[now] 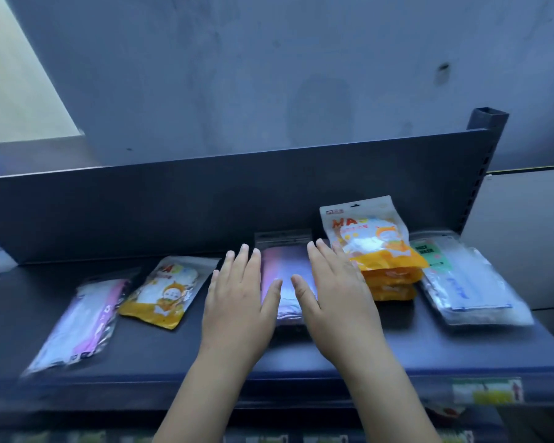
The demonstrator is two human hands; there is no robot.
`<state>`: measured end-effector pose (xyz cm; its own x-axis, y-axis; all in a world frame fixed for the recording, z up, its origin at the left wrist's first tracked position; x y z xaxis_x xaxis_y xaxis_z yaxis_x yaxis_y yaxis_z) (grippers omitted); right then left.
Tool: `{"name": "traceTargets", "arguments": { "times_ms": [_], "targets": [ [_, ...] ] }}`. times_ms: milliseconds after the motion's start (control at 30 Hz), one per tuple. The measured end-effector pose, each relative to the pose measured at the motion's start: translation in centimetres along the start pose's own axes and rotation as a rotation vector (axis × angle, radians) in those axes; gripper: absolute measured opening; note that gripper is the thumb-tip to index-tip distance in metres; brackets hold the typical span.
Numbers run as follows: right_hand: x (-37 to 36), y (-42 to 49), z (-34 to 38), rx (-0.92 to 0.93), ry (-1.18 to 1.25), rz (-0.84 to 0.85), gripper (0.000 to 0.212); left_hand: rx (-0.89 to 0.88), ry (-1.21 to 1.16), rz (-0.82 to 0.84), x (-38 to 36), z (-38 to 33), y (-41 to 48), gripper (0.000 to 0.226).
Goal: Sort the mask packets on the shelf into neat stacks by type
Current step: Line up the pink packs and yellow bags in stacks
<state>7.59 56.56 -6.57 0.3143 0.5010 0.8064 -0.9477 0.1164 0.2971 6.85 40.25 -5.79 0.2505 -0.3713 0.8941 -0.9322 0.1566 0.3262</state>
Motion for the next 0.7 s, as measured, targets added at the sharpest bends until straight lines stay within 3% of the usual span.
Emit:
{"name": "traceTargets", "arguments": {
  "times_ms": [433,700],
  "targets": [
    [-5.1,-0.1,6.3,-0.019,0.008,0.045,0.086,0.032,0.035,0.04,1.7,7.8,-1.2,0.068],
    [-7.7,3.5,8.0,0.005,0.05,0.126,0.066,0.066,0.063,0.009,1.6,10.9,1.1,0.069]
  ]
}}
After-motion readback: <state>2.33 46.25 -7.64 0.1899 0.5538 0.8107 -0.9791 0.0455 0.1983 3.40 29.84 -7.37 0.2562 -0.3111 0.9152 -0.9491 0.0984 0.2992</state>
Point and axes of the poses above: each hand's wrist, its own y-axis towards the middle knuckle, its own x-axis out of the back of the hand, z = x × y, the point moved 1 cm from there along y, towards the middle knuckle, and after that the axes turned 7 degrees about -x, right-handed, at the moved point
